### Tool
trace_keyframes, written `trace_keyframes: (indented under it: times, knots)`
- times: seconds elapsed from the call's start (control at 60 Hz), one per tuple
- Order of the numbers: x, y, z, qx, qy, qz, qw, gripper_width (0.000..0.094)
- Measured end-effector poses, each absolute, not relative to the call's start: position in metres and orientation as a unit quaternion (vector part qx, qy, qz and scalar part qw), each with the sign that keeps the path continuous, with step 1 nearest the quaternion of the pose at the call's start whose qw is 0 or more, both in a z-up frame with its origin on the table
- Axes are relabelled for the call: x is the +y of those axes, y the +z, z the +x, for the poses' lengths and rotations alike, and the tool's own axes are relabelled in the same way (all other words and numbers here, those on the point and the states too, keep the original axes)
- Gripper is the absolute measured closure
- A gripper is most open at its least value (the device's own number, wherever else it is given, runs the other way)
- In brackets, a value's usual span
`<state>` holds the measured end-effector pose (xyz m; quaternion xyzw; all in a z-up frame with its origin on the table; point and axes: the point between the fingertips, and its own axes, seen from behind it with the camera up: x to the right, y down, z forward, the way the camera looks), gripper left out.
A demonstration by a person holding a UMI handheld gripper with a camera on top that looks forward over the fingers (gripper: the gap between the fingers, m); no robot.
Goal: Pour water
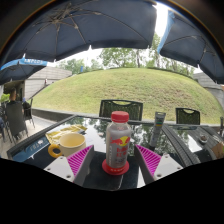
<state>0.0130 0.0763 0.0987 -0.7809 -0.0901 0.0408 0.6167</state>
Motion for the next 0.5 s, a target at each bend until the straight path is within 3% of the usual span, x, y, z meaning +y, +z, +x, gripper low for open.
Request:
trace_keyframes:
  times: [0.133,0.4,0.5]
  knots:
    - [0.006,0.099,0.006,-0.12,0.044,-0.766,0.63,0.0098]
    - [-0.1,0.057,-0.015,-0.161,0.054,-0.798,0.578,0.0095]
    - [-0.117,0.055,-0.012,-0.171,0.05,-0.793,0.583,0.0096]
